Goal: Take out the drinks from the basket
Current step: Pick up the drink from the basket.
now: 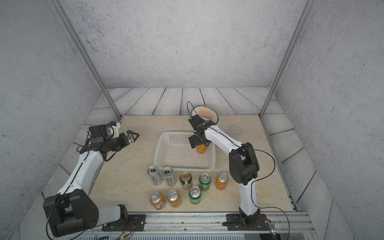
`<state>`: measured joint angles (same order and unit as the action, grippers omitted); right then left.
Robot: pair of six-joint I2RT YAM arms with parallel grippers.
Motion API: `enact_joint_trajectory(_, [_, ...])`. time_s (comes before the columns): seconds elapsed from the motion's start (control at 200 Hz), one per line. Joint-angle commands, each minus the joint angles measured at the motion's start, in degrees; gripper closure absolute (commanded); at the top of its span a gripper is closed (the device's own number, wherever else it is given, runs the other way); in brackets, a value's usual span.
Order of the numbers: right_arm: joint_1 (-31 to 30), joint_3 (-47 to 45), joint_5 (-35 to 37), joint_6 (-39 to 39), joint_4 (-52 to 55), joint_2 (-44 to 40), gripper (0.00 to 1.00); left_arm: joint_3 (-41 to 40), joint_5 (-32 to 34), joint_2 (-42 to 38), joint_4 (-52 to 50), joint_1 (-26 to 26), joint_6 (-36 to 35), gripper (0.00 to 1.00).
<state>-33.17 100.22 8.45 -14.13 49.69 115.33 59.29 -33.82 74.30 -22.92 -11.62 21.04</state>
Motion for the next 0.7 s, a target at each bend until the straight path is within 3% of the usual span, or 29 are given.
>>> enact_joint_trajectory(0.0, [0.6, 2.3, 0.0, -0.6, 1.2, 3.5, 0.03, 0.8, -0.7, -0.5, 0.4, -0.6, 0.0, 0.01])
enact_joint_trajectory(0.355, [0.9, 3.8, 0.3, -0.1, 1.8, 6.3, 0.17, 0.7, -0.8, -0.4, 0.3, -0.7, 0.1, 0.01])
enact_joint_trajectory(0.696, [1.0, 3.6, -1.0, 0.1, 2.7, 3.4, 0.3, 0.7, -0.9, -0.3, 0.4, -0.8, 0.1, 0.01])
